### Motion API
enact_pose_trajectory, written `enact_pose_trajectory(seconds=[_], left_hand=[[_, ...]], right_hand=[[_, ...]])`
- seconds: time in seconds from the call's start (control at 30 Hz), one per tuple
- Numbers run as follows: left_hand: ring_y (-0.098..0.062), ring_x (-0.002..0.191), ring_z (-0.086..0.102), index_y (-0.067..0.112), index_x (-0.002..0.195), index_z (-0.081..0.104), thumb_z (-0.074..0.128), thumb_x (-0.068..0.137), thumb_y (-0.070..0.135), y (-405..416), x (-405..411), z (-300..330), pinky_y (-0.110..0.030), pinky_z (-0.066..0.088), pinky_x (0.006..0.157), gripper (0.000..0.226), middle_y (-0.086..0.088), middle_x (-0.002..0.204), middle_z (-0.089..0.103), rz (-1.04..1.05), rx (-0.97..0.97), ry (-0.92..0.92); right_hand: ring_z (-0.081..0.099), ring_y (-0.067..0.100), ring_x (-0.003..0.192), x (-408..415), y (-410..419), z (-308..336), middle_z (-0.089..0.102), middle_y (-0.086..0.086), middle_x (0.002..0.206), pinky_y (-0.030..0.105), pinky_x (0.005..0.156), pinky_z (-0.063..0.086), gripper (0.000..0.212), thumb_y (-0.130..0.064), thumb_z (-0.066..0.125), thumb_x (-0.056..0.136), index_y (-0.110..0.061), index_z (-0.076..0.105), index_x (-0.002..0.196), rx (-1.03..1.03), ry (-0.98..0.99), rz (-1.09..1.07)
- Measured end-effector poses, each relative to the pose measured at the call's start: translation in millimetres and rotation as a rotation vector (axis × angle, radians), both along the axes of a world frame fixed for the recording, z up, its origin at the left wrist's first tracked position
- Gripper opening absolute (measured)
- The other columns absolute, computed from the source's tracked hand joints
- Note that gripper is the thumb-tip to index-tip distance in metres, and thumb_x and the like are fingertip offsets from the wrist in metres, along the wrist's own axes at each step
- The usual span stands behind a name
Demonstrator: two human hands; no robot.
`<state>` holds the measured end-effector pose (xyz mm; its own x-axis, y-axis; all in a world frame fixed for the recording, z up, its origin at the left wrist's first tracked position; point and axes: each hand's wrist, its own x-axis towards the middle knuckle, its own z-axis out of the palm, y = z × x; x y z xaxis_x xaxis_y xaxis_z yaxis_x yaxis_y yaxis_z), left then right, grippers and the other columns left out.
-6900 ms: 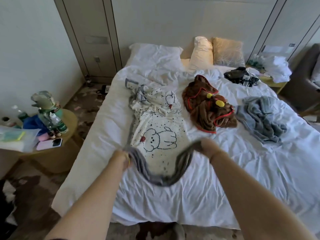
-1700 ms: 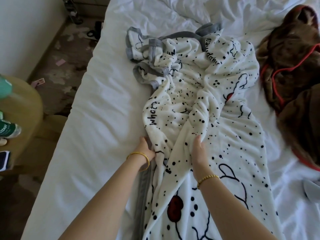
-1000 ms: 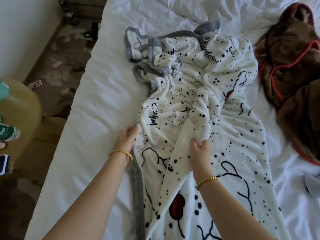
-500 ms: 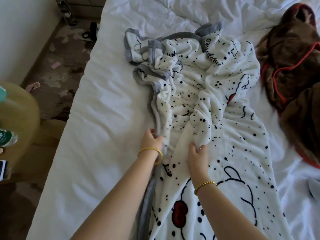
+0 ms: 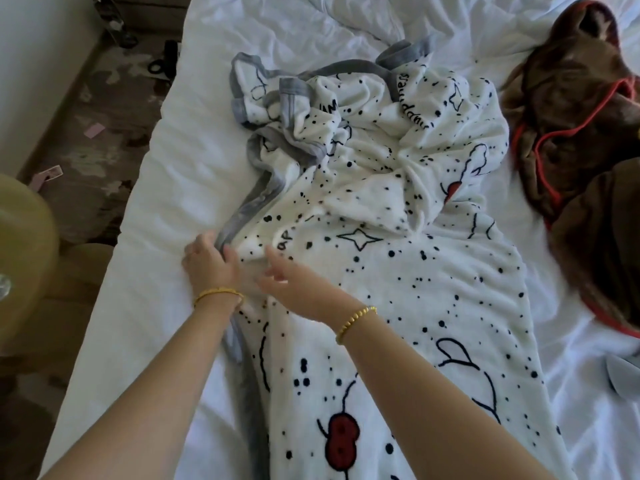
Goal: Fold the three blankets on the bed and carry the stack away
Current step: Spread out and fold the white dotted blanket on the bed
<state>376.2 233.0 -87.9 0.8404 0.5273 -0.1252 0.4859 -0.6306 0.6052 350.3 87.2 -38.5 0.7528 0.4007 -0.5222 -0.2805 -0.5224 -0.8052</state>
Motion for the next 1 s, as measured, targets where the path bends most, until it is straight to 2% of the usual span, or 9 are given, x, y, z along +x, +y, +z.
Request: enact_pose_trajectory(seconds=[0.1, 0.2, 0.27, 0.47, 0.63, 0.73, 0.87, 0.93, 1.0], left_hand=[[-0.023, 0.080, 0.054, 0.005, 0.095, 0.059, 0.047, 0.095, 0.027, -25, 0, 13, -0.033, 0.043, 0.069, 0.026, -0.009, 0.084, 0.059, -0.223, -0.114, -0.157], [-0.020, 0.094, 0.057, 0.007, 0.124, 0.050, 0.055, 0.088, 0.044, -49, 5, 11, -0.030, 0.046, 0.078, 0.052, -0.007, 0.101, 0.058, -0.406, -0.085, -0.007], [-0.028, 0.113, 0.051, 0.008, 0.135, 0.038, 0.060, 0.084, 0.046, -65, 12, 7, -0.035, 0.045, 0.089, 0.068, -0.013, 0.124, 0.050, -0.491, 0.030, 0.070], [-0.031, 0.126, 0.046, 0.005, 0.137, 0.034, 0.059, 0.085, 0.045, -87, 47, 3, -0.041, 0.040, 0.101, 0.070, -0.013, 0.140, 0.045, -0.096, -0.325, 0.456], [-0.030, 0.124, 0.046, 0.010, 0.134, 0.041, 0.040, 0.098, 0.028, -77, 55, 10, -0.036, 0.038, 0.095, 0.041, -0.014, 0.133, 0.050, -0.095, -0.336, 0.252], [-0.027, 0.085, 0.052, 0.010, 0.097, 0.049, 0.041, 0.096, 0.019, -59, 55, 21, -0.028, 0.030, 0.061, 0.011, -0.007, 0.087, 0.051, 0.018, -0.346, -0.084], [-0.029, 0.081, 0.053, 0.001, 0.105, 0.050, 0.041, 0.098, 0.022, -24, 54, 15, -0.030, 0.035, 0.061, 0.023, -0.012, 0.087, 0.054, 0.196, -0.307, -0.122], [-0.036, 0.098, 0.055, -0.004, 0.109, 0.049, 0.040, 0.098, 0.023, -11, 44, 0, -0.038, 0.040, 0.077, 0.030, -0.025, 0.105, 0.058, 0.149, -0.231, 0.123], [-0.039, 0.106, 0.052, -0.004, 0.110, 0.051, 0.044, 0.096, 0.024, -5, 33, -16, -0.041, 0.038, 0.087, 0.032, -0.028, 0.114, 0.056, -0.028, -0.002, 0.266]], right_hand=[[0.057, 0.011, 0.094, -2, -10, -8, 0.054, 0.001, 0.131, 0.014, 0.068, 0.045, 0.046, -0.007, 0.035, 0.095, -0.020, 0.041, 0.139, -0.003, 0.020, -0.257], [0.054, 0.007, 0.063, -7, -42, -19, 0.060, -0.008, 0.092, 0.017, 0.045, 0.044, 0.039, -0.007, 0.031, 0.092, -0.018, 0.051, 0.124, -0.043, -0.068, -0.746], [0.054, 0.010, 0.065, -1, -59, -23, 0.059, -0.004, 0.092, 0.022, 0.050, 0.044, 0.033, -0.013, 0.030, 0.095, -0.017, 0.050, 0.121, -0.192, -0.215, -0.844], [0.049, 0.022, 0.096, 50, -75, -35, 0.044, 0.008, 0.125, 0.028, 0.064, 0.042, 0.046, -0.003, 0.039, 0.092, -0.015, 0.032, 0.135, -0.657, -0.422, -0.397], [0.041, 0.028, 0.109, 83, -91, -31, 0.042, 0.011, 0.121, 0.031, 0.082, 0.038, 0.025, -0.008, 0.051, 0.085, -0.011, 0.054, 0.110, -1.123, -0.504, -0.058], [0.045, 0.027, 0.102, 99, -86, -14, 0.047, 0.012, 0.115, 0.029, 0.070, 0.039, 0.030, 0.005, 0.044, 0.083, -0.008, 0.057, 0.106, -0.981, -0.648, -0.189], [0.051, 0.023, 0.084, 144, -32, 14, 0.049, 0.009, 0.111, 0.024, 0.056, 0.043, 0.041, 0.014, 0.044, 0.080, -0.007, 0.055, 0.113, -0.575, -0.862, -0.397], [0.050, 0.026, 0.109, 154, -8, 14, 0.039, 0.011, 0.132, 0.033, 0.079, 0.053, 0.058, 0.017, 0.043, 0.078, -0.009, 0.044, 0.131, -0.461, -0.757, -0.298], [0.020, 0.026, 0.140, 147, -1, 0, 0.017, 0.008, 0.152, 0.035, 0.110, 0.035, 0.077, 0.018, 0.039, 0.079, -0.014, 0.021, 0.146, -0.450, -0.581, -0.186]])
